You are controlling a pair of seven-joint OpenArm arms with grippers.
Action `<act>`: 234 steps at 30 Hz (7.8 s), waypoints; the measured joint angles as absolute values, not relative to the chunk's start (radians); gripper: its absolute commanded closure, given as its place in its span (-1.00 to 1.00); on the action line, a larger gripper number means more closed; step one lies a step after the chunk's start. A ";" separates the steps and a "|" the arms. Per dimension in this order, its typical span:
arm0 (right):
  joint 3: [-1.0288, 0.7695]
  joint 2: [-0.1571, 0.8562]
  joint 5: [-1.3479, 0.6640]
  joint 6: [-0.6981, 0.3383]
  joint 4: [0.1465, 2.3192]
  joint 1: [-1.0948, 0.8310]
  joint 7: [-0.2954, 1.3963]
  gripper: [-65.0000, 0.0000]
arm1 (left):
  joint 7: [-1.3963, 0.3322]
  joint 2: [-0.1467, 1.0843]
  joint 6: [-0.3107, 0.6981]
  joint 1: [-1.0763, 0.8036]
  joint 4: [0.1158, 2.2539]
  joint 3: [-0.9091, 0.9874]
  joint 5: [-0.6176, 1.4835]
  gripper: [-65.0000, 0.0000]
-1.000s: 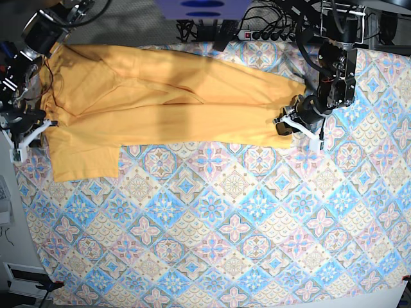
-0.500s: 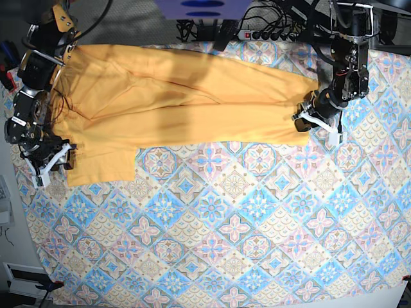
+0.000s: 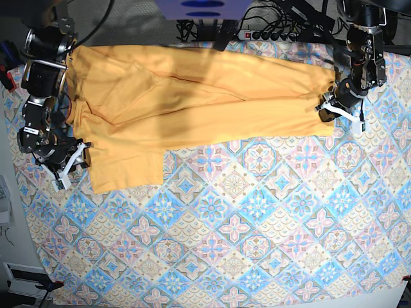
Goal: Fold the T-shirt properly
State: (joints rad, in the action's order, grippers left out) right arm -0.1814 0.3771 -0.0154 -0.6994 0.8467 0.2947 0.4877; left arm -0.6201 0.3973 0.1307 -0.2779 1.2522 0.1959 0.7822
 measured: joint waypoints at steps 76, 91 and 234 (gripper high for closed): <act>-0.175 0.337 -0.027 -0.698 0.841 0.272 0.413 0.09 | -0.624 0.382 0.097 -0.294 1.297 0.198 0.752 0.95; -0.179 0.342 -0.026 -0.696 0.643 0.345 0.316 0.09 | -0.622 0.382 0.093 -0.294 1.297 0.196 0.751 0.95; -0.291 0.318 -0.163 -0.701 1.771 -0.291 0.735 0.88 | -0.613 0.371 0.092 -0.296 1.299 0.196 0.741 0.95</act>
